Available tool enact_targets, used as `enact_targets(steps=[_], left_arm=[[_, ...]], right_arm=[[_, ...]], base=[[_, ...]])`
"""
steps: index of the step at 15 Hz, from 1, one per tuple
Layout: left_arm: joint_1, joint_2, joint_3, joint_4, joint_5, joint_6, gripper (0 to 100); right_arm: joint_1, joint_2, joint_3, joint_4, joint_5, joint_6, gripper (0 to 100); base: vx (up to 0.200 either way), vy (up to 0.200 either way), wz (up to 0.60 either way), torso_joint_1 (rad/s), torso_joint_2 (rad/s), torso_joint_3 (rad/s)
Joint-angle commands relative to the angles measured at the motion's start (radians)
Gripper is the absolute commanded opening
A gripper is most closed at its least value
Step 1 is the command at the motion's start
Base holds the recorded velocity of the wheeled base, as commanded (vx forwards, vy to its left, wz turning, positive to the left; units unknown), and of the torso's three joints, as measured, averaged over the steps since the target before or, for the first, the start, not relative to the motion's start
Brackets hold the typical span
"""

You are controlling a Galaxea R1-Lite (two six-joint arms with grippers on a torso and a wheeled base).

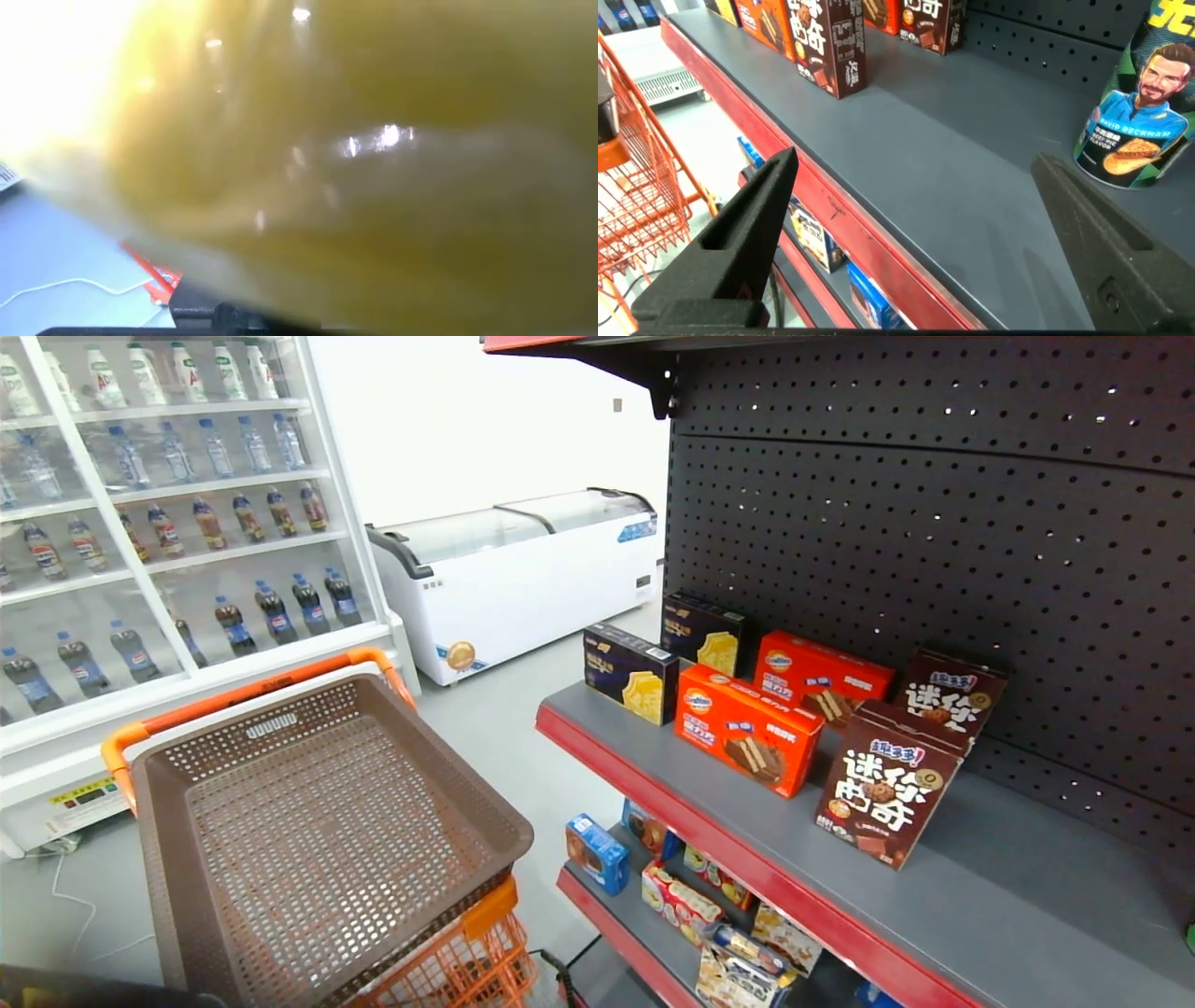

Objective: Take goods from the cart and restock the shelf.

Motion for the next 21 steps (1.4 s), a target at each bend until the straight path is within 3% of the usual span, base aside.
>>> enact_targets(steps=[1, 6, 9, 16, 21], left_arm=[[0.000, -0.024, 0.000, -0.001, 0.000, 0.000, 0], [-0.003, -0.025, 0.007, 0.001, -0.002, -0.002, 0], [-0.004, -0.025, 0.012, 0.001, -0.003, -0.035, 0], [-0.004, -0.033, 0.020, 0.001, -0.002, -0.035, 0], [-0.006, -0.033, 0.020, 0.001, -0.002, -0.037, 0]], right_arm=[[0.000, 0.001, 0.000, -0.001, 0.001, -0.001, 100], [0.000, 0.001, 0.000, -0.001, 0.001, -0.001, 100], [0.000, 0.001, 0.000, -0.001, 0.001, -0.001, 100], [0.000, 0.001, 0.000, -0.001, 0.001, -0.001, 100], [0.000, 0.001, 0.000, -0.001, 0.001, -0.001, 100]], base=[[0.000, 0.000, -0.60, -0.002, 0.01, 0.007], [0.000, 0.000, -0.60, 0.002, 0.01, 0.006], [0.000, 0.000, -0.60, 0.005, 0.00, -0.001], [0.000, 0.000, -0.60, 0.000, 0.00, 0.004], [0.000, 0.000, 0.00, 0.000, 0.00, 0.000]])
